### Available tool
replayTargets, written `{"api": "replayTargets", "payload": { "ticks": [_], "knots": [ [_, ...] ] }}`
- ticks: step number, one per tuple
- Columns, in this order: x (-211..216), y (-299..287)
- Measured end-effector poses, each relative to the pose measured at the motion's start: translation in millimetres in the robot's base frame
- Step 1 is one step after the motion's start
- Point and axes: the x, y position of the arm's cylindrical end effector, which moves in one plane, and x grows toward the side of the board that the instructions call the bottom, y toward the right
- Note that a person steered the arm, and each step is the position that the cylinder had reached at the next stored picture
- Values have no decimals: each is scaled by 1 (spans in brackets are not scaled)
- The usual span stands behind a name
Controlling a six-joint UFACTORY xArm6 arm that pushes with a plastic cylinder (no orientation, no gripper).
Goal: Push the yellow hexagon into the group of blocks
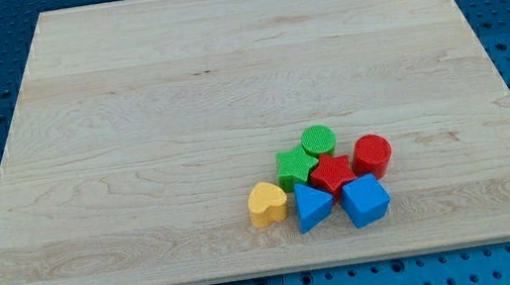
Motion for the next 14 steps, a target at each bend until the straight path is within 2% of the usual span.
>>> {"api": "replayTargets", "payload": {
  "ticks": [3, 4, 11, 13, 14],
  "knots": [
    [4, 61],
    [14, 50],
    [247, 46],
    [263, 101],
    [274, 94]
  ]
}}
